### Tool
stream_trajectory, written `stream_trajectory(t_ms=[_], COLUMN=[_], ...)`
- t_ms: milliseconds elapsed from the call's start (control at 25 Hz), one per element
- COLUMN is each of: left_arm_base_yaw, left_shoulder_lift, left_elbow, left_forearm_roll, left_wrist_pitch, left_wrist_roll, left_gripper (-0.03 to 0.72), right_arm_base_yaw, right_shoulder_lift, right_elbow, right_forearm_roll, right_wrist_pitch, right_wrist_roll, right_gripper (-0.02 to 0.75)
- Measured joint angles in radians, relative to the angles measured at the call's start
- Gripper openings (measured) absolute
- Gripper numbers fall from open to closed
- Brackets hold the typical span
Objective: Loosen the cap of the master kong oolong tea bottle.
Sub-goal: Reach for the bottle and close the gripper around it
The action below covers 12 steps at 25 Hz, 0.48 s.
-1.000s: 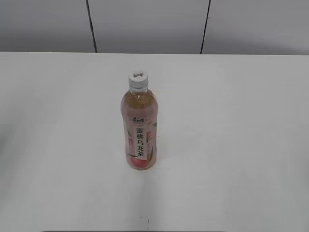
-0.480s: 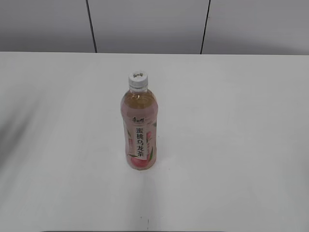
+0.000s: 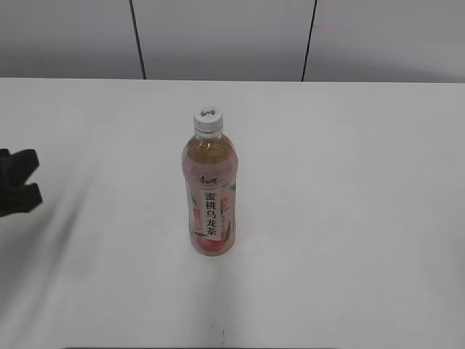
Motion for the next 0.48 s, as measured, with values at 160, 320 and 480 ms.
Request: stream_trajectory(t_ms=[160, 320, 480], left_arm_base_yaw=[-0.031, -0.033, -0.034], left_shoulder_lift=[0.177, 0.372, 0.506], left_elbow=[0.013, 0.013, 0.013], left_forearm_roll=[0.166, 0.362, 0.471], left_wrist_pitch=[-0.18, -0.411, -0.516], left_wrist_roll=[-0.006, -0.008, -0.008], left_gripper=[0.248, 0.318, 0.485], right_arm_base_yaw=[0.0, 0.0, 0.0], right_shoulder_lift=[0.0, 0.0, 0.0], right_elbow=[0.0, 0.0, 0.0], right_forearm_roll=[0.0, 0.0, 0.0], right_wrist_pitch=[0.0, 0.0, 0.0], right_wrist_roll=[0.0, 0.0, 0.0], right_gripper=[0.269, 0.269, 0.269])
